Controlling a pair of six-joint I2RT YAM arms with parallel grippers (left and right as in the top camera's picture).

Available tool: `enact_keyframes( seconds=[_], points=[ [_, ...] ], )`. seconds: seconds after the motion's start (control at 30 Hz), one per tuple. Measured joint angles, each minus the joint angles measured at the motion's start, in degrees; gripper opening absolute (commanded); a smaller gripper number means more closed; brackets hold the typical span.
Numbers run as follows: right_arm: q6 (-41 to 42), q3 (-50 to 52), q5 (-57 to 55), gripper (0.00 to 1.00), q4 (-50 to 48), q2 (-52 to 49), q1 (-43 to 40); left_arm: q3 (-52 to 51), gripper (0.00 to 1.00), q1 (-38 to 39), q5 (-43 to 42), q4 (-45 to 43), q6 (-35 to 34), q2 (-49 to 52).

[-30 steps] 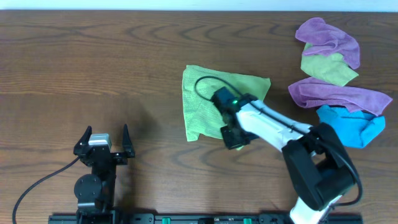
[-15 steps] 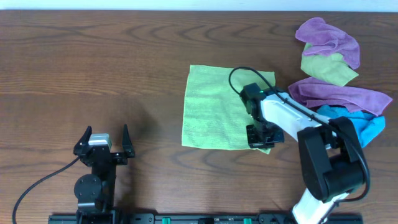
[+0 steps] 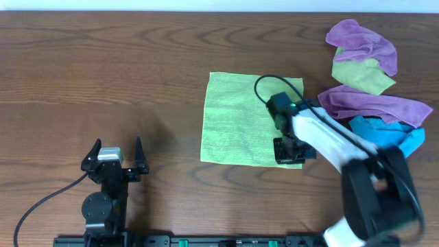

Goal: Fold the cloth
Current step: 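Pull the cloth edge right to flatten it, then release and retract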

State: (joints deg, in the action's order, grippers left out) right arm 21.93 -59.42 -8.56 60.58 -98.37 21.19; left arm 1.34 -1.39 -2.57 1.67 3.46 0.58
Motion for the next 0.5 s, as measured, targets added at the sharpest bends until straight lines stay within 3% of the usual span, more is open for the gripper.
enact_keyframes(
  seconds=[0.17,0.2,0.23,0.3,0.4,0.5],
  points=[
    [-0.57,-0.2,-0.94,0.02,-2.32,17.33,0.04,0.0,0.95,0.0,0.63,-0.59,0.22,0.0],
    [-0.96,-0.24,-1.25,0.06,-2.93,20.17,0.04,0.0,0.95,0.0,0.9,-0.59,0.24,0.0],
    [-1.55,-0.28,-1.36,0.23,-3.82,23.56,0.07,0.0,0.95,0.0,1.11,-0.61,0.26,0.0],
    [-2.49,-0.37,-1.49,0.66,-4.96,30.6,0.04,0.0,0.96,0.0,1.31,-0.59,0.42,0.0],
    [-3.15,-0.42,-1.33,0.98,-4.55,38.45,0.04,0.0,0.95,0.0,1.4,-0.57,0.46,0.0],
    [-3.54,-0.42,0.35,0.99,-1.57,45.57,0.04,0.0,0.95,0.0,1.38,-0.57,0.46,0.0]
  ],
)
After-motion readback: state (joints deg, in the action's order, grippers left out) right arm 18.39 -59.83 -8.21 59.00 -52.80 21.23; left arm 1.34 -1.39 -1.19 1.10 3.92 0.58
